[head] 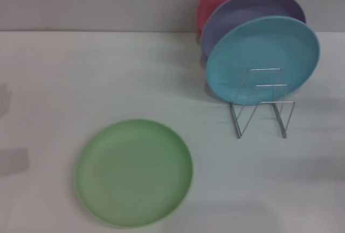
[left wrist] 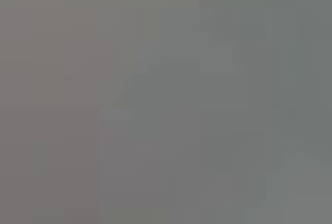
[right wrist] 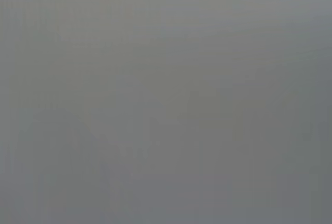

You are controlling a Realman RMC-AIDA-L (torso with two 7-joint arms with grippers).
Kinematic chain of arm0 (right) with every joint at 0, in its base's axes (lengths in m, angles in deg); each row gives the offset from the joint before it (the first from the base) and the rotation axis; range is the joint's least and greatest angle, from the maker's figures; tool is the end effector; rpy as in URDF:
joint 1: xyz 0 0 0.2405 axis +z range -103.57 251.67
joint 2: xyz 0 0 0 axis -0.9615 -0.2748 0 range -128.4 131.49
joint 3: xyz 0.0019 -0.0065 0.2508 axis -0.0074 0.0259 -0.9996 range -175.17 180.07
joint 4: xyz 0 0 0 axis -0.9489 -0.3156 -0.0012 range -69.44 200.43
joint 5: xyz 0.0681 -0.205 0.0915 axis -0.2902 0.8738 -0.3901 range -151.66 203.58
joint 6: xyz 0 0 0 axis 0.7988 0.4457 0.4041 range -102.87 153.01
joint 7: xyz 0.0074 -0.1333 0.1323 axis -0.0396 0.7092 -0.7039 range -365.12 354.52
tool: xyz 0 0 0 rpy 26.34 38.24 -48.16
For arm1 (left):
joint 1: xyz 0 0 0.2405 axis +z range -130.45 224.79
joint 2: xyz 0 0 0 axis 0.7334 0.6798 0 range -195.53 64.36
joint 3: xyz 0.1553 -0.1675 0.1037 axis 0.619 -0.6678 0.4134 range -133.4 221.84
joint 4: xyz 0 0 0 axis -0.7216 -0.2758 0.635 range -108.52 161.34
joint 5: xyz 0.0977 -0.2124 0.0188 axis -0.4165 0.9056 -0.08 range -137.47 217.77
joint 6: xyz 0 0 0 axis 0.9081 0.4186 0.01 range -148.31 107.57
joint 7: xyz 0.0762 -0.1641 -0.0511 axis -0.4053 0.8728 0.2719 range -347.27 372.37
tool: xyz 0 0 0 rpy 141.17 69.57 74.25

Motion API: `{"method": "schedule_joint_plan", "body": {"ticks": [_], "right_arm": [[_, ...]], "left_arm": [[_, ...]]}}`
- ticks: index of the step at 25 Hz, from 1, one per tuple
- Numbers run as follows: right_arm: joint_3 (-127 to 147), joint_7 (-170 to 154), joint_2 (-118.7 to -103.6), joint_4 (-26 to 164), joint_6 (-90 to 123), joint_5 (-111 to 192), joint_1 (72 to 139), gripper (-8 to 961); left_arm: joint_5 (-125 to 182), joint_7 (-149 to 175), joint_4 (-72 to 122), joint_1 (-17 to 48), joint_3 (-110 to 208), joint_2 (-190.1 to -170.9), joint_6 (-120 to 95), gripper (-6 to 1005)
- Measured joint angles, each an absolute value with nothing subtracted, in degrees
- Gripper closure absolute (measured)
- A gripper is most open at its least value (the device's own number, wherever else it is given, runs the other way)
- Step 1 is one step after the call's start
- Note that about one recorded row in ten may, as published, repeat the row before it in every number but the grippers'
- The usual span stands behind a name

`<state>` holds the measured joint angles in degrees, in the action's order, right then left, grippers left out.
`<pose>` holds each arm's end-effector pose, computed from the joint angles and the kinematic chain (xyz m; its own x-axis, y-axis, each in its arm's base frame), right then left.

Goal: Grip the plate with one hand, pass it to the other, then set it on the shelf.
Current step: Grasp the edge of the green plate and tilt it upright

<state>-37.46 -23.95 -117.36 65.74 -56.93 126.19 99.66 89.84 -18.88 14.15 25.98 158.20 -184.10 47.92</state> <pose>0.3749 0.3583 0.0746 0.5757 0.3216 -0.7518 -0.8163 0.1729 -0.5511 -0.3745 0.3747 0.0348 0.9790 -0.0103 0.2034 0.2006 0.2219 -0.9542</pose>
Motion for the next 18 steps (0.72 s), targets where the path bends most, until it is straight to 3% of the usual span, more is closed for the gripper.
{"method": "schedule_joint_plan", "body": {"ticks": [10,11,18], "right_arm": [[-37.61,-26.24,-116.76,66.01,-57.01,126.04,101.31,365],[-37.56,-26.74,-116.69,66.05,-57.07,126.18,101.31,365],[-37.54,-29.43,-116.28,66.50,-57.46,126.19,100.44,365]], "left_arm": [[92.43,-22.56,2.94,28.60,151.37,-184.50,35.89,182],[96.06,-28.75,-6.47,30.45,149.88,-184.35,27.59,182],[104.55,-35.74,-22.45,33.45,148.52,-184.09,15.01,183]]}}
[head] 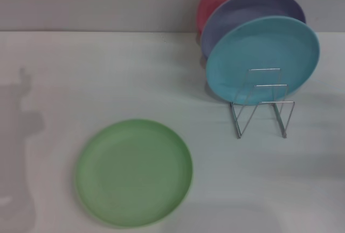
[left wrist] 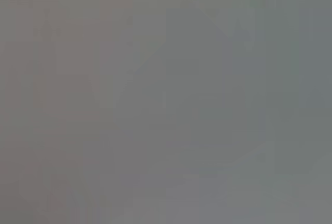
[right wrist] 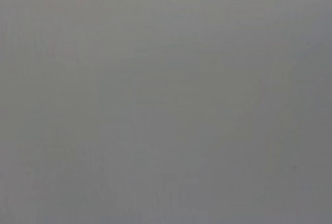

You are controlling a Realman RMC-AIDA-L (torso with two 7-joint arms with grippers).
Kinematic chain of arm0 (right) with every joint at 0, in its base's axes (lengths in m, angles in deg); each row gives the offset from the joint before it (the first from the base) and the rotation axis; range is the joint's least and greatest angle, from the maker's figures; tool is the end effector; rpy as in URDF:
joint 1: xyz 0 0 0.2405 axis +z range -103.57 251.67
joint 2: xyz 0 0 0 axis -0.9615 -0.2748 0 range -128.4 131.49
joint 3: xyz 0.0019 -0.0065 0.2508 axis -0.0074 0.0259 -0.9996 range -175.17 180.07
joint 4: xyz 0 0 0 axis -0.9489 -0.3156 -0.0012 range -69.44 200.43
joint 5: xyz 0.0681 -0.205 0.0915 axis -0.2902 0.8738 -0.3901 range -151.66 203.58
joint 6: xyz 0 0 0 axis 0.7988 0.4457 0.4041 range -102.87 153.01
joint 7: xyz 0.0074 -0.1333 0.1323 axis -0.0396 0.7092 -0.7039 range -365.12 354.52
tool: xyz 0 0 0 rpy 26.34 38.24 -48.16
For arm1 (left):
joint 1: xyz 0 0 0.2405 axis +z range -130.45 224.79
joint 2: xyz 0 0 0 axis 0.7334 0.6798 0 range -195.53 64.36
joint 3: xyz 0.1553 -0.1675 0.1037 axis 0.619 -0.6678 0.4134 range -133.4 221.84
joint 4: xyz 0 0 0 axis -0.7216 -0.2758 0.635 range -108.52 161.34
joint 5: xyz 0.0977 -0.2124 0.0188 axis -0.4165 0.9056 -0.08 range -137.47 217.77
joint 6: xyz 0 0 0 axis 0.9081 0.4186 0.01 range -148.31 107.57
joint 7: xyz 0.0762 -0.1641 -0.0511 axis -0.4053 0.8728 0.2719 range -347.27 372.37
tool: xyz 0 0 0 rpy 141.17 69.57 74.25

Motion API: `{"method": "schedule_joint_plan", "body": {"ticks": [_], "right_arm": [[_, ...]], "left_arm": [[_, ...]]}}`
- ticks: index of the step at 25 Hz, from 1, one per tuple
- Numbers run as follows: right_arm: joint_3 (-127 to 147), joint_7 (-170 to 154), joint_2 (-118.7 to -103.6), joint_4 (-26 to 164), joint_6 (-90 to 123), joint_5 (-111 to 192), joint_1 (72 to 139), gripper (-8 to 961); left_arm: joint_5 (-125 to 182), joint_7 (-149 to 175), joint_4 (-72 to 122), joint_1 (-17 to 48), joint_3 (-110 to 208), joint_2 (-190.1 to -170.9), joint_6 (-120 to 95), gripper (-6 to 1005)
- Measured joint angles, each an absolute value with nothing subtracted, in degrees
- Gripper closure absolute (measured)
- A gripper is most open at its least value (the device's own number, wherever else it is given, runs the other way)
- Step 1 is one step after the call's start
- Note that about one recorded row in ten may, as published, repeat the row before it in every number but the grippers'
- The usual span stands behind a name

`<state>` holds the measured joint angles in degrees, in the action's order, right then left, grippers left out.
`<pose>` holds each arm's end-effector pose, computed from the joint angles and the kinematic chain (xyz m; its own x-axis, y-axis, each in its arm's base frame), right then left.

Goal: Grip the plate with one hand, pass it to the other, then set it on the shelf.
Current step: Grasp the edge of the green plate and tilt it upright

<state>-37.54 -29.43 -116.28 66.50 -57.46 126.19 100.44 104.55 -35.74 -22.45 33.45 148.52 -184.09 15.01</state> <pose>0.3739 0.3629 0.0871 0.5143 0.3553 -0.7805 -0.8547 0.1382 -0.5003 -0.3289 0.4275 0.0293 0.8405 0.1434 0.5225 0.4893 0.2137 -0.8456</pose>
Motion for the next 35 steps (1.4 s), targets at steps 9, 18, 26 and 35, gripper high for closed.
{"method": "schedule_joint_plan", "body": {"ticks": [9,18,26,35], "right_arm": [[-37.45,-30.20,-116.60,66.99,-57.56,126.19,99.81,364],[-37.45,-30.29,-116.38,66.99,-58.05,126.19,100.02,364],[-37.47,-30.32,-115.68,66.99,-58.25,125.95,100.74,365],[-38.10,-30.35,-114.94,67.95,-58.26,125.66,101.62,364]], "left_arm": [[108.67,-35.22,-47.82,39.63,135.58,-183.93,-25.58,184],[102.93,-18.00,-59.12,36.47,112.23,-183.57,-79.62,185],[88.85,-6.65,-64.19,30.47,105.99,-183.52,-104.67,186],[76.19,2.65,-64.60,27.39,111.26,-183.75,-112.82,187]]}}
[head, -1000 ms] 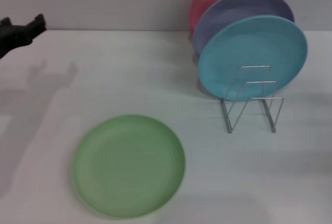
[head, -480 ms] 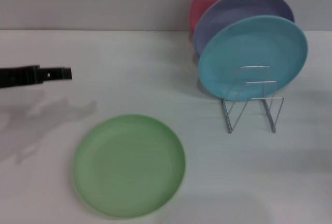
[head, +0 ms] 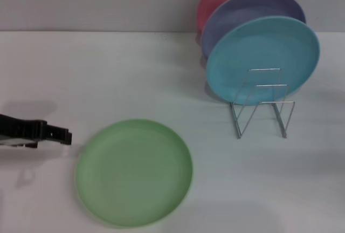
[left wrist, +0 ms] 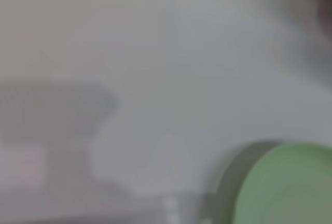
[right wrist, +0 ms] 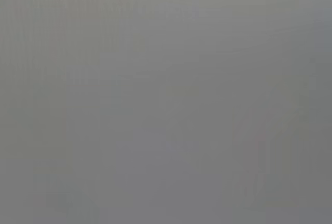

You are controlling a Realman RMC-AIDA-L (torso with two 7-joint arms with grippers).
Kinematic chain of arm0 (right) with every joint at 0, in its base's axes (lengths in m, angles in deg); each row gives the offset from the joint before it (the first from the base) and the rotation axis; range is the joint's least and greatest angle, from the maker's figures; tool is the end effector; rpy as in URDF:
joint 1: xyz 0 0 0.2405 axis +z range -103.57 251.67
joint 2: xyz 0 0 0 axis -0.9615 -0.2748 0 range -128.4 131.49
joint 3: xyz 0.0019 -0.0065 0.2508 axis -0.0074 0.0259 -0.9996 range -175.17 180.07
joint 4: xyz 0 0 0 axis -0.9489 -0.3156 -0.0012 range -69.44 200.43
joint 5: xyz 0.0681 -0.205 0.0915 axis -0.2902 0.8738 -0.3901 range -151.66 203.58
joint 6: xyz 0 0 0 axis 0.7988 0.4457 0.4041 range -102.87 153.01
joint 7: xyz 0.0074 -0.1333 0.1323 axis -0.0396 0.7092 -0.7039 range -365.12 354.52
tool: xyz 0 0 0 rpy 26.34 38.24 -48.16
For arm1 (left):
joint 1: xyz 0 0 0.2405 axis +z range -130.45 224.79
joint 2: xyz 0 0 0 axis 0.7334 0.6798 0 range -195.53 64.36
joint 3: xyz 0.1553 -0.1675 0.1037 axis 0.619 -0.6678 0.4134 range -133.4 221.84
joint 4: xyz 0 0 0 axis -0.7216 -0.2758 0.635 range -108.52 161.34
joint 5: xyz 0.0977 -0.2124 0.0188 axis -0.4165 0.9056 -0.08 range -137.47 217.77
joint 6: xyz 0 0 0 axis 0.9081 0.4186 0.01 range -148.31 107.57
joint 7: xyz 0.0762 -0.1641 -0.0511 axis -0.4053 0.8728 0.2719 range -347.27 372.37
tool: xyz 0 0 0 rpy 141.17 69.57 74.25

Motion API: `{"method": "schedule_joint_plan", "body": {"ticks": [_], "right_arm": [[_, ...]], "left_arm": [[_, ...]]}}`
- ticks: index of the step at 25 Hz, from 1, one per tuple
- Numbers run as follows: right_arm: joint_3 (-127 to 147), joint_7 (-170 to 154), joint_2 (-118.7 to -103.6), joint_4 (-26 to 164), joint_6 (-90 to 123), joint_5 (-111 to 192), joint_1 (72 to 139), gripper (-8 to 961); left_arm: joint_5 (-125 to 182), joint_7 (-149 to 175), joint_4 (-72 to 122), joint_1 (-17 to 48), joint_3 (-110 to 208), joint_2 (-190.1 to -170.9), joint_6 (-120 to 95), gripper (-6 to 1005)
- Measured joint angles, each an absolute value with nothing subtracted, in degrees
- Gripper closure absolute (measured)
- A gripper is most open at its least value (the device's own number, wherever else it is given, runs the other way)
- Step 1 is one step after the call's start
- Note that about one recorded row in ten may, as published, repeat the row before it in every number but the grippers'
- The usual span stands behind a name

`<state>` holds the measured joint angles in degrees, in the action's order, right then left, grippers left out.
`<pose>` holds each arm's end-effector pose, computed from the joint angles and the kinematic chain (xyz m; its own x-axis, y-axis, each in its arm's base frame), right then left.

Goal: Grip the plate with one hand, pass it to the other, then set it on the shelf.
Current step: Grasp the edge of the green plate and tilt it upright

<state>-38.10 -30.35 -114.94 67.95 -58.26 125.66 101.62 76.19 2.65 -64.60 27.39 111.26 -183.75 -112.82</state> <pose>0.3736 0.3679 0.1070 0.5266 0.3894 -0.7557 -0.8451 0.1432 -0.5151 -0.2393 0.3561 0.0413 0.2947 0.9237 0.2448 0.8866 -0.1687 -0.4307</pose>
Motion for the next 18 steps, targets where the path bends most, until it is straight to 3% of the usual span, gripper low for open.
{"method": "schedule_joint_plan", "body": {"ticks": [2,18], "right_arm": [[-38.17,-30.35,-114.10,68.30,-57.91,125.57,102.34,364],[-38.24,-30.35,-113.05,69.10,-57.78,123.99,102.96,365]], "left_arm": [[73.06,5.67,-64.58,27.18,114.66,-183.77,-113.05,187],[72.18,10.22,-58.87,25.54,123.03,-184.06,-107.95,188]]}}
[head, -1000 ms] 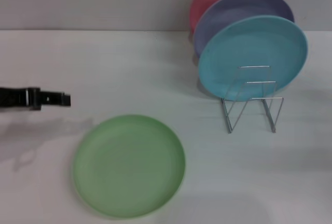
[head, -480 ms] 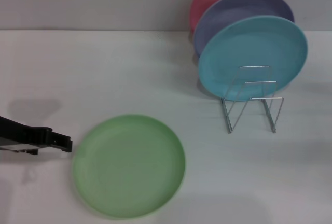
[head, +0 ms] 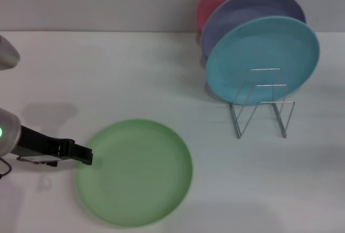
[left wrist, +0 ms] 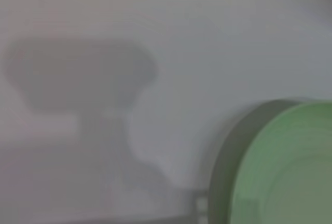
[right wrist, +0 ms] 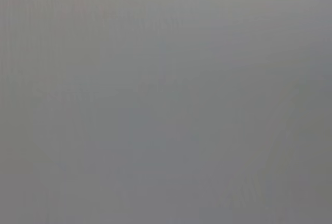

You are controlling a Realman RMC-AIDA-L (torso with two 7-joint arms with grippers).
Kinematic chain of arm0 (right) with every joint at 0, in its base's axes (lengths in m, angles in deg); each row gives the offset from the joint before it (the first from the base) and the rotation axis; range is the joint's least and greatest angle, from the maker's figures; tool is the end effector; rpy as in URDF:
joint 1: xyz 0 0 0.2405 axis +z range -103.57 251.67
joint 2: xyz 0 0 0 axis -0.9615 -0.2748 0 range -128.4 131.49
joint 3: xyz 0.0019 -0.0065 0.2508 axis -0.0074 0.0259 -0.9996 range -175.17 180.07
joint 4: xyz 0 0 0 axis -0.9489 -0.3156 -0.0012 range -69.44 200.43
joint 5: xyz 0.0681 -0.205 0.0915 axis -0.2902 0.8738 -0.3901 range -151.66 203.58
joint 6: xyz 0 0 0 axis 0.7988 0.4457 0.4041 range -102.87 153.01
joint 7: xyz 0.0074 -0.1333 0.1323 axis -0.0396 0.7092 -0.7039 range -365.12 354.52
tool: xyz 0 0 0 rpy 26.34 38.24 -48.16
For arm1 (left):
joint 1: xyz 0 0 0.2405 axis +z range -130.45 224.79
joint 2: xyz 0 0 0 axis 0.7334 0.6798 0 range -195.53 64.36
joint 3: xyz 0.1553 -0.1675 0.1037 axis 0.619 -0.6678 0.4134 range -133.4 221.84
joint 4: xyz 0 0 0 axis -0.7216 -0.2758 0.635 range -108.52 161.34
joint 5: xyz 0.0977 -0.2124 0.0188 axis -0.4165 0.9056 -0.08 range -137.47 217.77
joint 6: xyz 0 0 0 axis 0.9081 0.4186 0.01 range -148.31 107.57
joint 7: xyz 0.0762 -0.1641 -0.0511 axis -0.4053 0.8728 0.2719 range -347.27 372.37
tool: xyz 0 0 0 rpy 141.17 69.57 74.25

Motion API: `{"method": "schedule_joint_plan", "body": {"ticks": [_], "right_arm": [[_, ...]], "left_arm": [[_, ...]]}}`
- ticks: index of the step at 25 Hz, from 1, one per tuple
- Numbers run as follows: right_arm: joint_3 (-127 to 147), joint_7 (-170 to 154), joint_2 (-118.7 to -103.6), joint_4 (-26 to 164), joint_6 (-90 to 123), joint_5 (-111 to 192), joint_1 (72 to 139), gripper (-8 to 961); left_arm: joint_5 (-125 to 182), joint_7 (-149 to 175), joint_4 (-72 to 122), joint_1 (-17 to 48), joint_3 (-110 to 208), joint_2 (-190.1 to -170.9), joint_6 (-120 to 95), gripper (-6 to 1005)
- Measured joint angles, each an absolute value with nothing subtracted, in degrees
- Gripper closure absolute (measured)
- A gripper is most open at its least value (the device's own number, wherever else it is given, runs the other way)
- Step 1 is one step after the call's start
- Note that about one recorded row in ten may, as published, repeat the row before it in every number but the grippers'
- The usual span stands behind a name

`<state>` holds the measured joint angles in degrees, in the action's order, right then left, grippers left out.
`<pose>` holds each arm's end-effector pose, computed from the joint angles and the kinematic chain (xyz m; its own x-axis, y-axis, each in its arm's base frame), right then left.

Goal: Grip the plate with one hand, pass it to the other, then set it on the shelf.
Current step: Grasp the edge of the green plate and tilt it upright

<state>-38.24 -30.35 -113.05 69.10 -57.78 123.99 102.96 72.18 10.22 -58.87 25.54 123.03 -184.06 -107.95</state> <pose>0.3763 0.3751 0.1310 0.5516 0.4145 -0.7238 -0.8283 0.1702 -0.5338 -0.2375 0.3562 -0.0112 0.2613 0.9538 0.1481 0.8633 -0.1623 -0.4779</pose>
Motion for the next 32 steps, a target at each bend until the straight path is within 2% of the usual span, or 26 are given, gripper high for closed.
{"method": "schedule_joint_plan", "body": {"ticks": [20,32], "right_arm": [[-38.24,-30.35,-112.53,69.19,-57.46,123.95,103.57,365],[-38.24,-30.46,-112.44,69.19,-57.49,123.95,103.58,364]], "left_arm": [[72.23,9.96,-51.41,22.32,125.39,-184.05,-104.54,198],[71.90,10.03,-51.20,22.13,126.84,-183.99,-104.29,397]]}}
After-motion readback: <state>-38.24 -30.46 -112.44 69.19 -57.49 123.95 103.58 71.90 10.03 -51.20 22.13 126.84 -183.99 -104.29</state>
